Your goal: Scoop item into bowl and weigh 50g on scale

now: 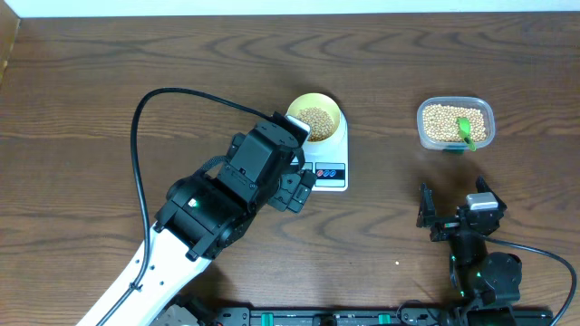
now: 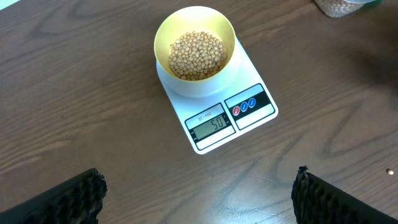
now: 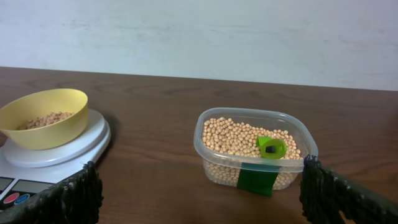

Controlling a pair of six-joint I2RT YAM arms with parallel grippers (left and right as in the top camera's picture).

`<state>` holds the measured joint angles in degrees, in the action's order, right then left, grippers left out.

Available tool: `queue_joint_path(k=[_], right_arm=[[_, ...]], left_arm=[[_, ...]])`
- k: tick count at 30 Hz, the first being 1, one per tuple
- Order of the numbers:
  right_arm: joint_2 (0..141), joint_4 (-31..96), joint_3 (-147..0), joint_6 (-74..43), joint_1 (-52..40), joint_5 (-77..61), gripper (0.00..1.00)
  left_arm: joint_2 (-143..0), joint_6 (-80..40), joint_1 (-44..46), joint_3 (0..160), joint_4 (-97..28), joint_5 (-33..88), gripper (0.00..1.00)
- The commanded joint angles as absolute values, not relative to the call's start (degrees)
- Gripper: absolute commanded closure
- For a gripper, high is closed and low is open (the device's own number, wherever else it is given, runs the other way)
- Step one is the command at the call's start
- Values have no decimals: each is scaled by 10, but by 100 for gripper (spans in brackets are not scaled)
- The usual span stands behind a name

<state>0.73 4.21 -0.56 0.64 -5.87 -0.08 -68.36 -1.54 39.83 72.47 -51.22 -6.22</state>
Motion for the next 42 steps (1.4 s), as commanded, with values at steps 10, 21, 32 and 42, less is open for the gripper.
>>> queue_joint_path(k=[10,21,32,42], right_arm=[[3,43,-3,11,-64,-2,1],[3,43,-3,12,-64,-2,1],[3,43,-3,11,-64,-2,1],[3,43,-3,11,-64,-2,1]], left_arm=[[-681,-20,396,728,-514,-67,2],[-679,-20,396,728,-520,-67,2],[-536,-27,293,724,-552,-60,2],[-311,-37,28,679,-525,75,2]])
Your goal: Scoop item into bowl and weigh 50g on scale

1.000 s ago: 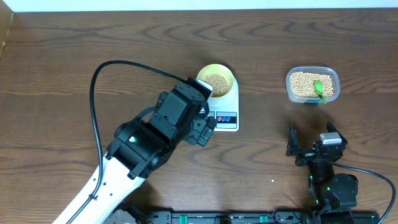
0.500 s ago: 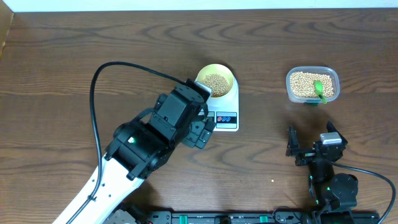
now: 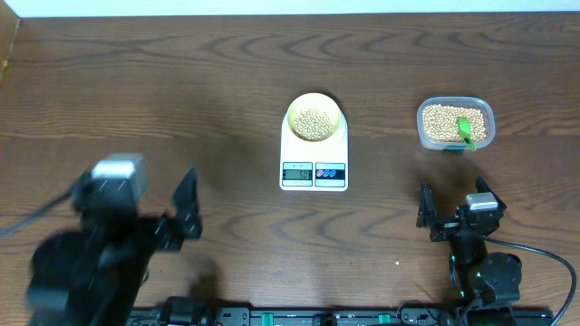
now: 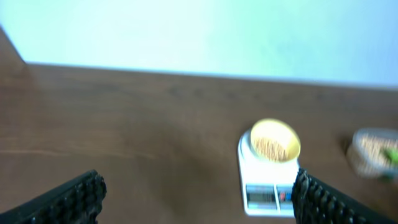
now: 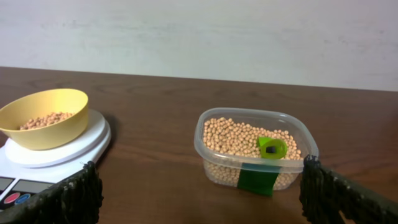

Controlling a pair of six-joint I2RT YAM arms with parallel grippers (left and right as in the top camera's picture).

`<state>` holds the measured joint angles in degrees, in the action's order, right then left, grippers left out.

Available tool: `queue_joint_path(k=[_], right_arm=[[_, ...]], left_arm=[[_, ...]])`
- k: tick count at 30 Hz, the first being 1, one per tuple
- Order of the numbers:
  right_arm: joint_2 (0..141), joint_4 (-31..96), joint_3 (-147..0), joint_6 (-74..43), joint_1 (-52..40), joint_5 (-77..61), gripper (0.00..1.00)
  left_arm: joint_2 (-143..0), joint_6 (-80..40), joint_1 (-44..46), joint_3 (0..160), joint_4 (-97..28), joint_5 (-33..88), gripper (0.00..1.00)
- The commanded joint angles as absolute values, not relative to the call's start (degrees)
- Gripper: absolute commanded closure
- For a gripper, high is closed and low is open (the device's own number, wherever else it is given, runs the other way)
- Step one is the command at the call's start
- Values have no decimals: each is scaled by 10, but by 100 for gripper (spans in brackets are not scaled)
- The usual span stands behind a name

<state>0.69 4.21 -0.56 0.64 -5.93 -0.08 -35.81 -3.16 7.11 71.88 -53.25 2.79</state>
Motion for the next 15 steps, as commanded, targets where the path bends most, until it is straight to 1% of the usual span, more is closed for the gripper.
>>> queue_joint_path(k=[1,4,8,15], right_arm=[[3,43,-3,11,-64,-2,1],[3,43,-3,11,-64,-2,1],[3,43,-3,11,-64,-2,1],[3,43,-3,12,-64,-2,1]], left_arm=[[-291,-37,15,662,-515,75,2],[-217,-37,-27,575,-446,90,2],[-122,-37,-69,433,-335,145,2],[1,-37,-83,222,-162,197,2]])
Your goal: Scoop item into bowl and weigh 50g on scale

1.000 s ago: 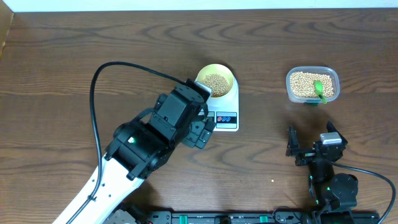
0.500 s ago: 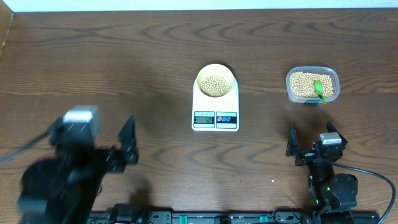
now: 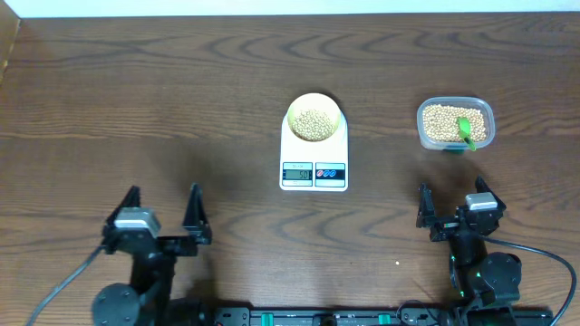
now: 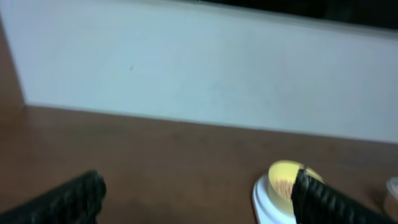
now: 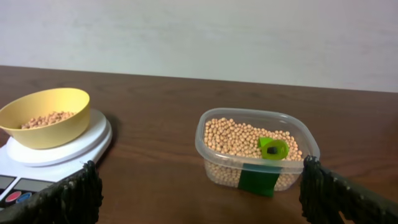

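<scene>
A yellow bowl (image 3: 314, 117) of beans sits on the white scale (image 3: 314, 170), whose display is lit; the same bowl (image 5: 43, 116) shows at the left of the right wrist view. A clear tub (image 3: 455, 123) of beans holds the green scoop (image 5: 272, 148). My left gripper (image 3: 159, 219) is open near the table's front left, far from the scale, with nothing between its fingers. Open and empty too, the right gripper (image 3: 450, 210) rests at the front right, below the tub.
A pale wall runs behind the table's far edge. Black cables trail from both arms at the front edge. Bare wood lies between the scale and both grippers.
My left arm has drawn back further and settled at the front left, its camera now level and looking at the wall. The right arm, bowl, scale and tub are unchanged.
First my left gripper hung open just over the scale, looking down at the bowl and the display. Then it had pulled away toward the front left, blurred in motion. Now it sits parked there. The right gripper stayed open and still throughout.
</scene>
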Controlling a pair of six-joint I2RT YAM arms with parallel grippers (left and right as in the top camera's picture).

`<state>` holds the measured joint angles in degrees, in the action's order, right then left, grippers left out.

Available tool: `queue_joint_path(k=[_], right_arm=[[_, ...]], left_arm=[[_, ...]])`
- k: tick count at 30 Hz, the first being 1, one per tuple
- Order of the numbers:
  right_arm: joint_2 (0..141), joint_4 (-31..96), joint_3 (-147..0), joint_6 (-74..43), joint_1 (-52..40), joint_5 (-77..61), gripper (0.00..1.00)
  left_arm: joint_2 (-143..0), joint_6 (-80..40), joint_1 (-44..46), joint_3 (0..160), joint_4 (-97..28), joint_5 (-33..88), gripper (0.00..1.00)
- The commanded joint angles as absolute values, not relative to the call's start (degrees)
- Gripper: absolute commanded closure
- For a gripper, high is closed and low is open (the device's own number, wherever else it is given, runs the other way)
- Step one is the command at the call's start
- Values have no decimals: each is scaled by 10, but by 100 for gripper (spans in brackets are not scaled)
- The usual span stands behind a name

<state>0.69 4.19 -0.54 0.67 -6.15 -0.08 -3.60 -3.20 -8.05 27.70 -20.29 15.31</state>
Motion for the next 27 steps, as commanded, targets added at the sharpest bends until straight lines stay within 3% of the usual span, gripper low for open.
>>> queue_joint_path(k=[1,9,17,27], right_arm=[[3,43,-3,11,-64,-2,1],[3,43,-3,12,-64,-2,1],[3,43,-3,12,-64,-2,1],[3,43,-3,11,-64,-2,1]], left_arm=[[-1,-37,-83,205,-140,207,2],[-1,-37,-77,108,-33,296,2],[-1,-37,-15,49,-23,287,2],[-1,-37,-11,2,-23,211,2]])
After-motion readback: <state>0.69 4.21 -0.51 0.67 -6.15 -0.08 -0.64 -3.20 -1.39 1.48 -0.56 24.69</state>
